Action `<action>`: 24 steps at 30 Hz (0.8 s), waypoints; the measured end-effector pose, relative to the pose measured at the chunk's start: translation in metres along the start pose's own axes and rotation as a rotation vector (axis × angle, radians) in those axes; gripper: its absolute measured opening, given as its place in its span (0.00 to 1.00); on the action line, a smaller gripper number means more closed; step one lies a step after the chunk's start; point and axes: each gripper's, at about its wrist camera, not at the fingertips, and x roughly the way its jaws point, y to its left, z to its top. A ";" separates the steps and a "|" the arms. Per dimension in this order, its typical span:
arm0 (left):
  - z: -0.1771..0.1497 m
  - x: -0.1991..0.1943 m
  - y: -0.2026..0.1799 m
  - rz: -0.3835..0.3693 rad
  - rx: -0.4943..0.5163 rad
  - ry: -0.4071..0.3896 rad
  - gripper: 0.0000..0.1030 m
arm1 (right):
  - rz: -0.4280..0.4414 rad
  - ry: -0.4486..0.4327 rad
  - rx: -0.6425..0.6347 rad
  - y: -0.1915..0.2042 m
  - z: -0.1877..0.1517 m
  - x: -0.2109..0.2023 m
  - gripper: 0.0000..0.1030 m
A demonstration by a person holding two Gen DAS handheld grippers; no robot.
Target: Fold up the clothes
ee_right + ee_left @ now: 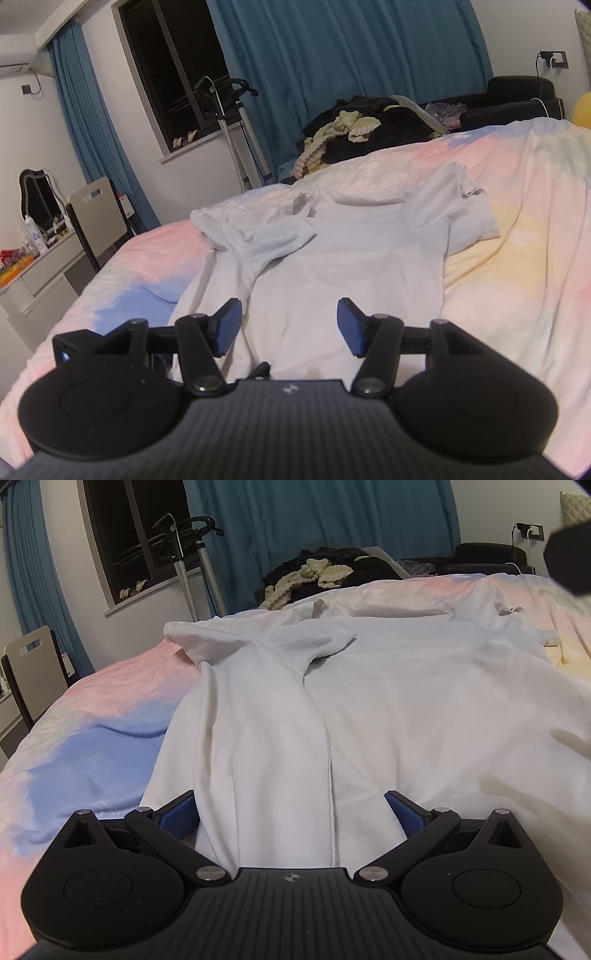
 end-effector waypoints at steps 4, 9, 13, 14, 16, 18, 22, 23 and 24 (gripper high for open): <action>0.000 0.000 -0.001 0.002 0.002 0.001 1.00 | 0.003 -0.015 -0.005 0.002 0.002 -0.002 0.59; 0.001 0.001 -0.002 0.003 0.003 0.002 1.00 | 0.003 -0.001 0.007 0.000 0.001 -0.002 0.60; 0.001 0.002 -0.002 0.004 0.004 0.002 1.00 | 0.002 -0.005 0.017 -0.002 0.002 -0.003 0.60; 0.001 0.002 -0.002 0.004 0.004 0.002 1.00 | 0.002 -0.007 0.021 -0.003 0.002 -0.004 0.60; 0.001 0.002 -0.002 0.005 0.004 0.002 1.00 | -0.001 -0.010 0.016 -0.002 0.002 -0.004 0.60; 0.001 0.002 -0.002 0.005 0.005 0.002 1.00 | -0.007 -0.003 0.019 -0.004 0.001 -0.004 0.60; 0.001 0.002 -0.003 0.007 0.004 0.004 1.00 | -0.011 0.015 0.033 -0.007 -0.002 -0.001 0.61; 0.001 0.002 -0.003 0.007 0.004 0.005 1.00 | -0.014 0.027 0.031 -0.006 -0.003 0.001 0.61; 0.001 0.002 -0.002 0.007 0.004 0.005 1.00 | -0.021 0.039 0.028 -0.007 -0.004 0.003 0.61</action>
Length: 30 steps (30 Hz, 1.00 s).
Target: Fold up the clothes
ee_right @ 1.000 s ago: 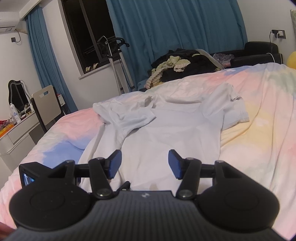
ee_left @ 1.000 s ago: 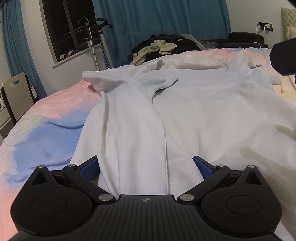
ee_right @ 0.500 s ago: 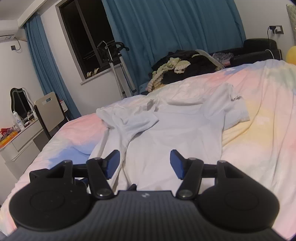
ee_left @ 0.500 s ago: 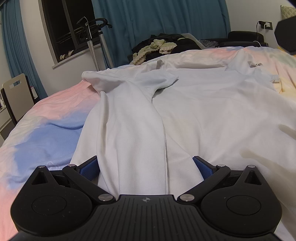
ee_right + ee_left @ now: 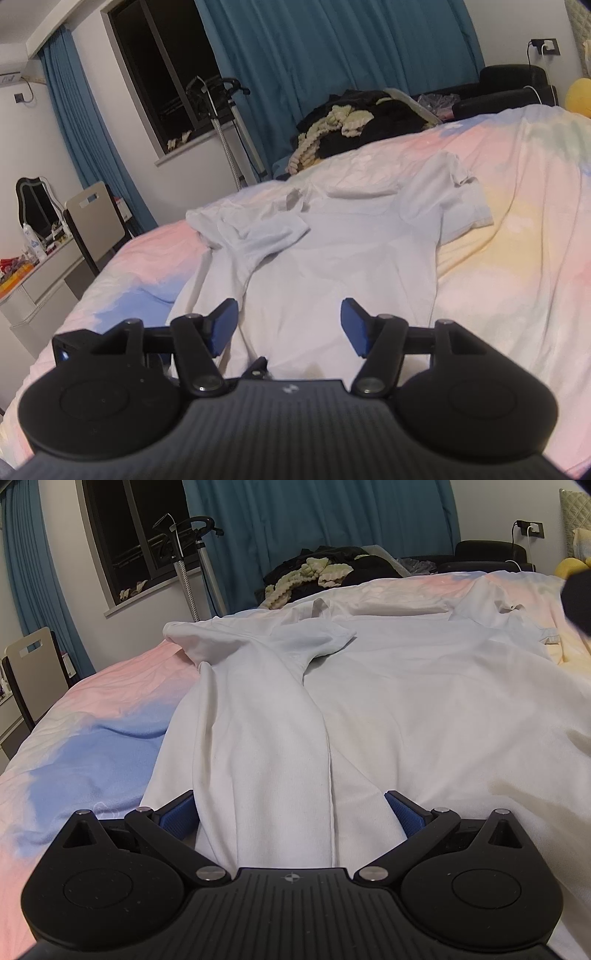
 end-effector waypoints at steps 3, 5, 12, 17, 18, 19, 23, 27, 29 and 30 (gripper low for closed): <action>0.000 0.000 0.000 0.002 0.000 0.000 1.00 | -0.008 0.024 -0.001 -0.002 -0.003 0.003 0.61; 0.000 0.000 -0.001 0.004 0.002 0.000 1.00 | -0.017 0.031 -0.015 -0.001 -0.004 0.004 0.61; 0.001 0.000 -0.001 0.004 0.002 0.001 1.00 | 0.002 0.045 -0.027 0.004 -0.004 0.009 0.61; 0.002 -0.001 -0.003 0.007 0.002 0.002 1.00 | -0.017 0.028 -0.005 -0.002 -0.005 0.001 0.61; 0.002 -0.001 -0.003 0.008 0.002 0.002 1.00 | -0.027 0.024 0.006 -0.005 -0.004 -0.001 0.61; 0.002 -0.001 -0.003 0.008 0.002 0.002 1.00 | -0.036 0.019 0.018 -0.008 -0.003 -0.002 0.61; 0.001 0.000 -0.001 0.007 0.002 0.002 1.00 | -0.041 0.016 0.021 -0.010 -0.001 0.000 0.61; 0.002 -0.001 -0.002 0.008 0.003 0.001 1.00 | -0.023 0.019 0.013 -0.006 0.000 0.002 0.61; 0.002 -0.001 -0.003 0.008 0.002 0.002 1.00 | -0.026 0.013 0.007 -0.005 0.000 0.000 0.61; 0.002 -0.001 -0.004 0.008 0.001 0.002 1.00 | -0.028 0.010 0.012 -0.006 0.001 -0.001 0.61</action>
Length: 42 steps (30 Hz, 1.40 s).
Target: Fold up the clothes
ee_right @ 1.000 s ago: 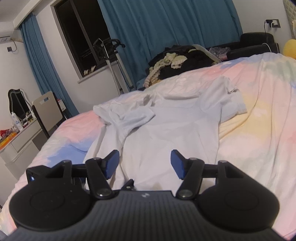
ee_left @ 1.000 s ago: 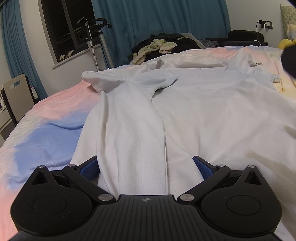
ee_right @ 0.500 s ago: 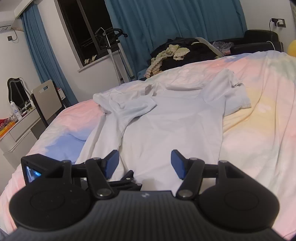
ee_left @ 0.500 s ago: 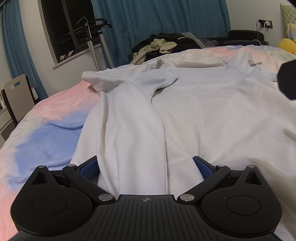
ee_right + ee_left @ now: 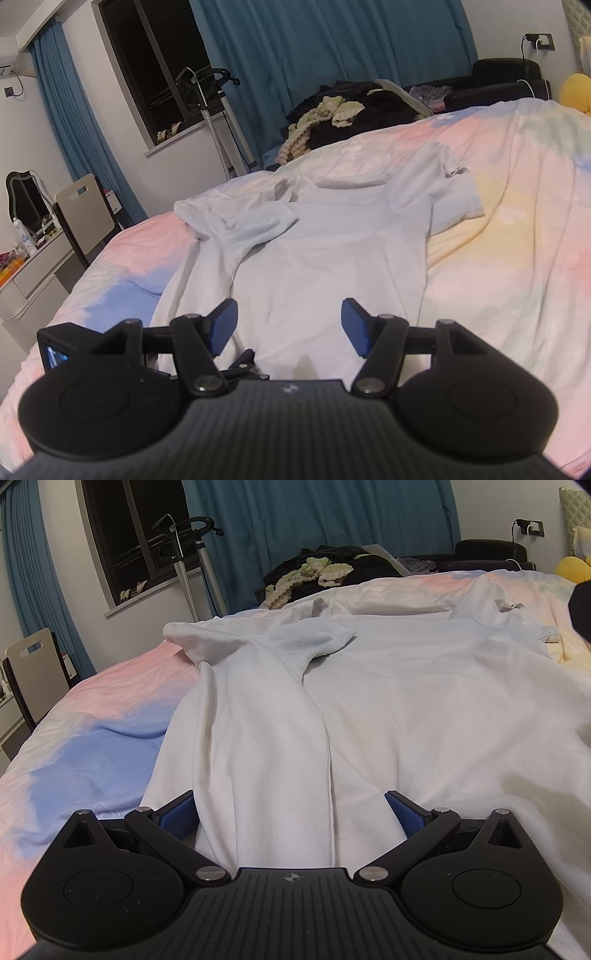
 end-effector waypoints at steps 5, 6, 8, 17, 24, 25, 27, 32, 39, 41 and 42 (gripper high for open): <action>0.000 0.000 0.002 -0.002 0.001 0.000 1.00 | 0.014 -0.021 0.013 0.000 0.004 -0.003 0.61; 0.000 0.000 0.002 -0.002 0.001 0.000 1.00 | 0.018 -0.026 0.001 0.003 0.004 -0.003 0.61; 0.000 0.000 0.002 -0.002 0.001 0.000 1.00 | 0.018 -0.037 -0.033 0.009 0.005 -0.005 0.62; 0.000 0.000 0.001 -0.001 0.001 0.000 1.00 | -0.001 -0.070 -0.052 0.011 0.010 -0.007 0.62; 0.000 0.000 0.002 -0.001 0.001 -0.001 1.00 | -0.004 -0.130 -0.108 0.017 0.015 -0.017 0.65; 0.000 0.000 0.001 -0.001 0.001 -0.002 1.00 | -0.007 -0.132 -0.113 0.017 0.014 -0.018 0.65; -0.001 0.000 0.001 -0.001 0.001 -0.002 1.00 | -0.012 -0.133 -0.118 0.016 0.013 -0.021 0.66; -0.001 -0.001 0.000 0.001 0.000 -0.003 1.00 | -0.041 -0.140 -0.112 0.011 0.011 -0.023 0.69; -0.002 -0.001 -0.005 0.012 0.013 -0.009 1.00 | -0.044 -0.134 -0.096 0.008 0.015 -0.011 0.75; -0.002 -0.001 -0.005 0.011 0.013 -0.010 1.00 | -0.049 -0.132 -0.076 0.003 0.017 -0.009 0.79; -0.002 -0.001 -0.005 0.010 0.012 -0.010 1.00 | -0.052 -0.134 -0.060 0.000 0.020 -0.008 0.80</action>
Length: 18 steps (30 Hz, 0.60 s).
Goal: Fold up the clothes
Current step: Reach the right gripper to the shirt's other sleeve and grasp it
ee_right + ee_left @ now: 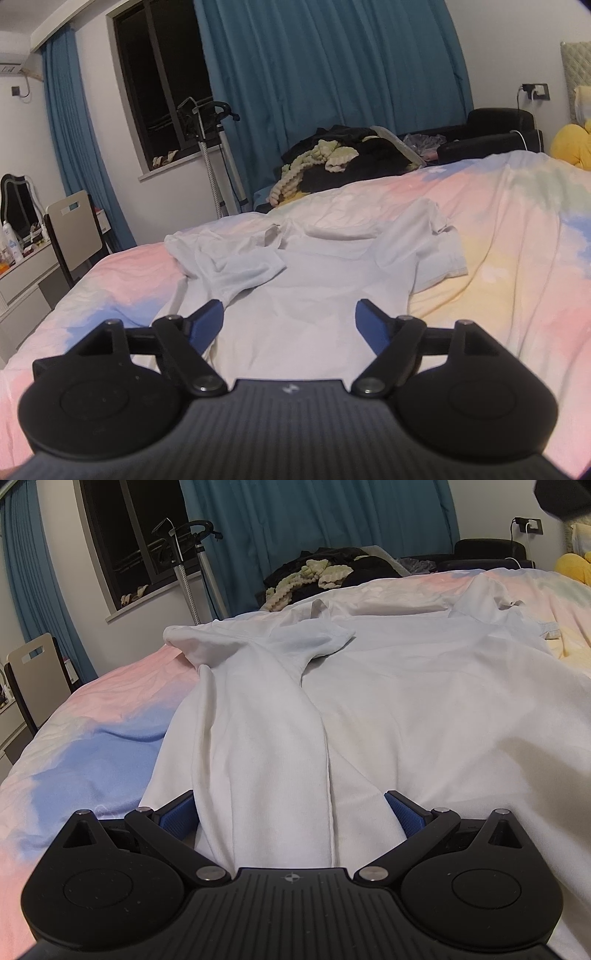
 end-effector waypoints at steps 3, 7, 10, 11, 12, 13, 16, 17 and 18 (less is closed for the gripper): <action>0.000 0.000 0.002 -0.010 -0.010 0.001 1.00 | -0.003 -0.003 0.070 -0.011 0.013 0.015 0.84; -0.001 -0.003 0.016 -0.082 -0.059 -0.007 1.00 | -0.019 0.022 0.178 -0.035 0.039 0.056 0.84; 0.001 -0.009 0.031 -0.157 -0.093 -0.011 1.00 | -0.054 0.040 0.335 -0.074 0.051 0.089 0.84; 0.003 -0.010 0.034 -0.166 -0.094 -0.007 1.00 | -0.077 0.052 0.387 -0.089 0.052 0.099 0.84; 0.005 -0.013 0.036 -0.159 -0.095 -0.019 1.00 | -0.097 0.063 0.435 -0.104 0.052 0.109 0.84; 0.006 -0.016 0.037 -0.152 -0.096 -0.031 1.00 | -0.116 0.074 0.477 -0.120 0.050 0.118 0.84; 0.015 -0.024 0.045 -0.162 -0.146 -0.066 1.00 | -0.152 0.096 0.591 -0.158 0.042 0.137 0.83; 0.018 -0.025 0.047 -0.169 -0.173 -0.071 1.00 | -0.159 0.098 0.622 -0.169 0.039 0.142 0.83; 0.021 -0.025 0.050 -0.175 -0.197 -0.073 1.00 | -0.160 0.099 0.652 -0.178 0.036 0.147 0.82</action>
